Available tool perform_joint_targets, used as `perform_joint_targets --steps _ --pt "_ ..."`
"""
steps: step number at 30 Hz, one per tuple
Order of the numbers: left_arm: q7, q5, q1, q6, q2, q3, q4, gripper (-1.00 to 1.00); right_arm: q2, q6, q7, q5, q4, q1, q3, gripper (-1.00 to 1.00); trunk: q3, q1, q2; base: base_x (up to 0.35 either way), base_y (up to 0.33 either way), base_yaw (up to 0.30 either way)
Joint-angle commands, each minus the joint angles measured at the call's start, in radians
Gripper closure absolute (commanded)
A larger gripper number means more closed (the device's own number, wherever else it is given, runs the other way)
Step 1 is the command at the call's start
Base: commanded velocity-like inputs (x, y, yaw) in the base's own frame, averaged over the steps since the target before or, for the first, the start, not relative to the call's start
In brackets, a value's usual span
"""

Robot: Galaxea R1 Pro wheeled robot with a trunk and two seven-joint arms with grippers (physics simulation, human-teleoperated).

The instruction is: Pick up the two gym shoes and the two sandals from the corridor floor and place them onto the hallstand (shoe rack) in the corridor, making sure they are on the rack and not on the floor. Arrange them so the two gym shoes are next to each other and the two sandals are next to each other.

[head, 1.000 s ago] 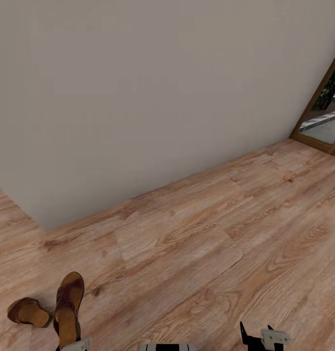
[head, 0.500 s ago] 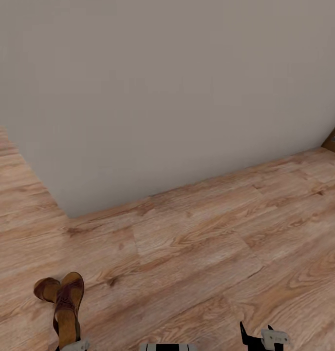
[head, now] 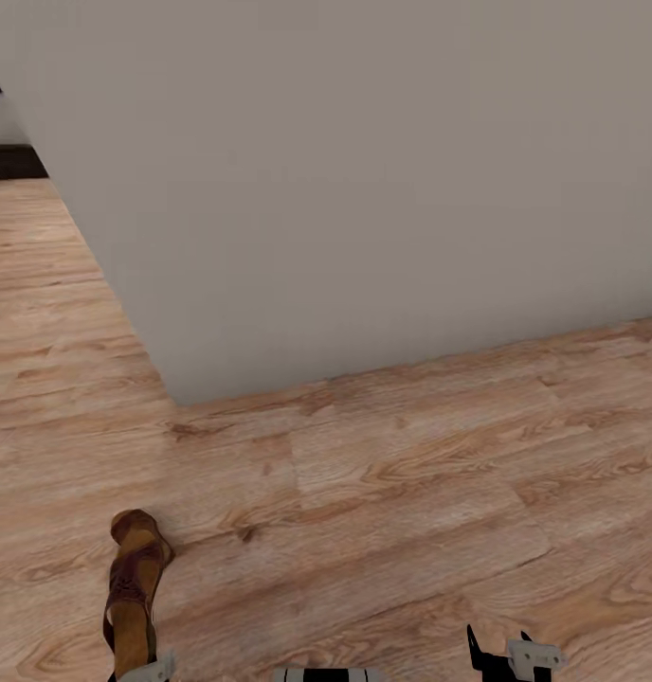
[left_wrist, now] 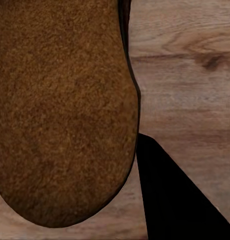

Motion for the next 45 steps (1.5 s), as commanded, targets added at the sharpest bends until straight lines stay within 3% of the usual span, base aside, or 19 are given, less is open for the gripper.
perform_joint_targets --steps 1,45 --pt "0.003 0.000 -0.001 -0.003 0.000 -0.001 0.001 1.00 0.000 -0.003 0.002 -0.001 0.000 0.000 -0.003 -1.00 -0.001 0.000 0.000 0.000 0.000 0.278" --pt "0.003 0.000 -0.001 -0.004 0.001 -0.001 0.001 1.00 0.000 -0.003 0.002 -0.001 0.001 0.000 -0.003 -1.00 -0.001 0.000 0.000 0.000 0.000 0.278"
